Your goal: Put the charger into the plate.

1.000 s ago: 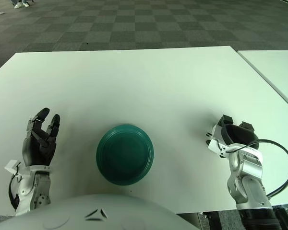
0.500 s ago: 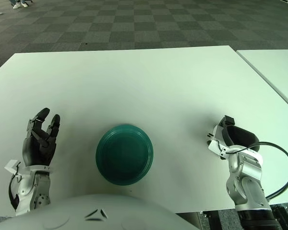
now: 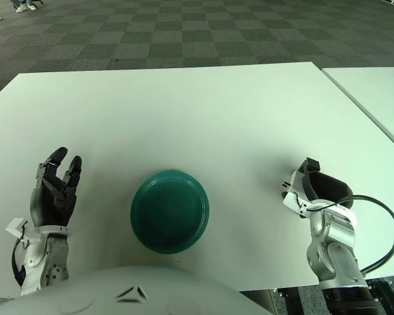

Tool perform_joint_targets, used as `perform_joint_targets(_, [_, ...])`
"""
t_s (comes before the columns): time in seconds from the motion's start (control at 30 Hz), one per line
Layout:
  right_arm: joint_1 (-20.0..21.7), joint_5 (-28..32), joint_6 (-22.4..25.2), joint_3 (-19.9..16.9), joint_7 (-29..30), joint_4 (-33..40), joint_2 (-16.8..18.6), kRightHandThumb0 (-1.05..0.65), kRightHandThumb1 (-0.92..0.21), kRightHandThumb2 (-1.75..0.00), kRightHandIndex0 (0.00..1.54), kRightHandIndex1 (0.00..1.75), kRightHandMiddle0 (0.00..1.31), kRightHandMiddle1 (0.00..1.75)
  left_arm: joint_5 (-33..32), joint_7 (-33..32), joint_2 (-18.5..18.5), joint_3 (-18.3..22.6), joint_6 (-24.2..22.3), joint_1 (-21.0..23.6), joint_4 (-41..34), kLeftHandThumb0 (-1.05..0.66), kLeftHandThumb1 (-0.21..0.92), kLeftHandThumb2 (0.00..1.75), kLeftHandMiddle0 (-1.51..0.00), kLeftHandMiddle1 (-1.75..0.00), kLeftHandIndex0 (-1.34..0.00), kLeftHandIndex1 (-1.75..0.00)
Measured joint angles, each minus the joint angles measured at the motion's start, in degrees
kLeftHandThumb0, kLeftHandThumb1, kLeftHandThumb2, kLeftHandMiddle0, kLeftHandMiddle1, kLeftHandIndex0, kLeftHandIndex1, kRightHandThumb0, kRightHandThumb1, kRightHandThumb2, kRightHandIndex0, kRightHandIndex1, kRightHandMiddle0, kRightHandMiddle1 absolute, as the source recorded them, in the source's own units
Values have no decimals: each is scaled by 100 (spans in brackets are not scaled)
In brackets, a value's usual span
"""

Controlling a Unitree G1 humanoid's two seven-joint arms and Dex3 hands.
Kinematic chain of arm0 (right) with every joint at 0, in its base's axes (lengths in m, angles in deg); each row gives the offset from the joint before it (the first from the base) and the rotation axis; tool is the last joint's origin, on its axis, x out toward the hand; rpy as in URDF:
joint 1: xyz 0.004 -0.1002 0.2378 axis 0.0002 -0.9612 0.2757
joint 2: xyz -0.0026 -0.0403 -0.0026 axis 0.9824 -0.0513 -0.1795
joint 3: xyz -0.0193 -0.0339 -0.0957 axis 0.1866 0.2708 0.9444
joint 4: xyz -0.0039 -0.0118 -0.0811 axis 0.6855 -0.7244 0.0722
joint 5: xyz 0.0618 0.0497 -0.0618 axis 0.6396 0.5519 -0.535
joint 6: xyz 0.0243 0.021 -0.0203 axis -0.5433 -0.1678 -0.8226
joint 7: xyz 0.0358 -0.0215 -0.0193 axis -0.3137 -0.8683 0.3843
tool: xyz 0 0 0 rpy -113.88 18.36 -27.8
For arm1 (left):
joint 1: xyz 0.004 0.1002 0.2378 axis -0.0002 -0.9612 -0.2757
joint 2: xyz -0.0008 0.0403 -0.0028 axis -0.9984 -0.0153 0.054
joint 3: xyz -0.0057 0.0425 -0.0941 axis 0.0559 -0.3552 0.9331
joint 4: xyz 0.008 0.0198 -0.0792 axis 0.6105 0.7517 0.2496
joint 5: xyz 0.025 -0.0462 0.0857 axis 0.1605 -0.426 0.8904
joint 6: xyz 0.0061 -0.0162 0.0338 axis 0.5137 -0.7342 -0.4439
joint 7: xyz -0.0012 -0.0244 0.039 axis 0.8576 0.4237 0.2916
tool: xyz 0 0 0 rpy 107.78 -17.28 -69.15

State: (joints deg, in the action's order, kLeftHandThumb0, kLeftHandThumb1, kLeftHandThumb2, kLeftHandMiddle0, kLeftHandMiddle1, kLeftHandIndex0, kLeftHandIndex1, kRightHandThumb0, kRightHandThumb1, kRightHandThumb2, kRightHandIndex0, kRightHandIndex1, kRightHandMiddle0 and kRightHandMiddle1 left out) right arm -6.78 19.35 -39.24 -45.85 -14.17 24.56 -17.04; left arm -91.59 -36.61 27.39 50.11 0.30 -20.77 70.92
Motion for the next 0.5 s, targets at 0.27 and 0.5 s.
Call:
perform_joint_targets(0.27, [-7,-71,48,109,-729,1299,-17,-44,-46,-114,79,175,50,175,-2,0,-19,43,-1,65,35,-94,92,102,-39,-3,0,-98])
perform_joint_targets(0.5, [1136,-602,150,343,-1511,2615,68,-44,-46,-114,85,175,50,175,1,0,-15,26,-2,100,32,-94,92,102,-39,-3,0,-98])
